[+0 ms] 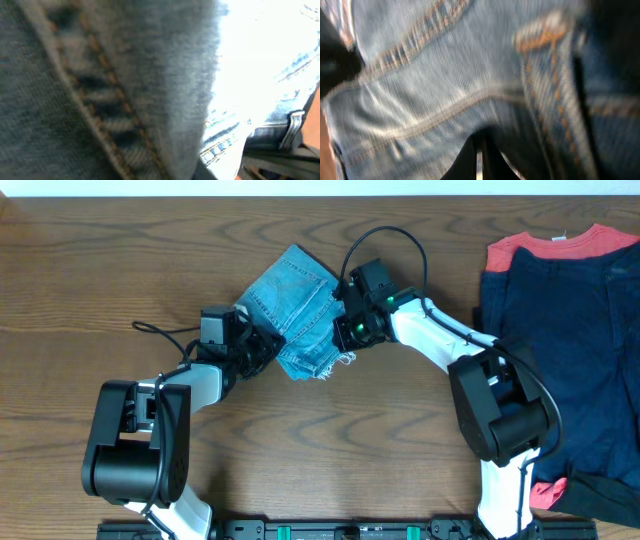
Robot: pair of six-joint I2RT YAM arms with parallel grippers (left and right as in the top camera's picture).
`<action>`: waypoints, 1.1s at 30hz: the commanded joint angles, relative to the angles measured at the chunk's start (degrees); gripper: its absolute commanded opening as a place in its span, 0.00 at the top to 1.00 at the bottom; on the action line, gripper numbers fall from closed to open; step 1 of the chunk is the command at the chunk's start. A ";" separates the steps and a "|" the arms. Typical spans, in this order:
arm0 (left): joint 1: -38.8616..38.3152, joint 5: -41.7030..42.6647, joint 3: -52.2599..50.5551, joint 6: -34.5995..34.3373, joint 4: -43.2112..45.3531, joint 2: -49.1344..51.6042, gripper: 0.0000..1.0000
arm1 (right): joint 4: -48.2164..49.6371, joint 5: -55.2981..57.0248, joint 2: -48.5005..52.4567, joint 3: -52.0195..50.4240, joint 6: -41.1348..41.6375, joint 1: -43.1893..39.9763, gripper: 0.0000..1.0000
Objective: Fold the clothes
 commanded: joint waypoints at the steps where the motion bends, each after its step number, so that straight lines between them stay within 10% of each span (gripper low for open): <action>1: 0.42 2.82 -1.92 10.29 -2.67 2.03 0.94 | -2.34 0.11 -4.24 -0.76 -2.21 -0.70 0.94; 9: 16.70 17.25 2.01 10.25 -9.53 -9.81 0.94 | -5.27 0.15 -18.03 -0.76 -2.73 -3.48 0.94; 23: 41.70 3.93 4.37 15.76 -1.99 -6.86 0.92 | -5.90 0.98 -23.43 -0.79 -2.49 -3.58 0.94; 26: 43.04 1.11 4.37 17.20 -1.84 -4.26 0.72 | -6.54 0.98 -23.43 -0.79 -2.49 -3.58 0.94; 30: 44.72 2.47 4.52 19.17 -4.90 -3.74 0.00 | -7.61 0.98 -23.43 -0.79 -2.49 -3.58 0.94; 33: 45.64 4.90 5.60 23.26 -12.26 -5.68 0.02 | -7.78 0.98 -23.58 -0.79 -1.86 -3.58 0.96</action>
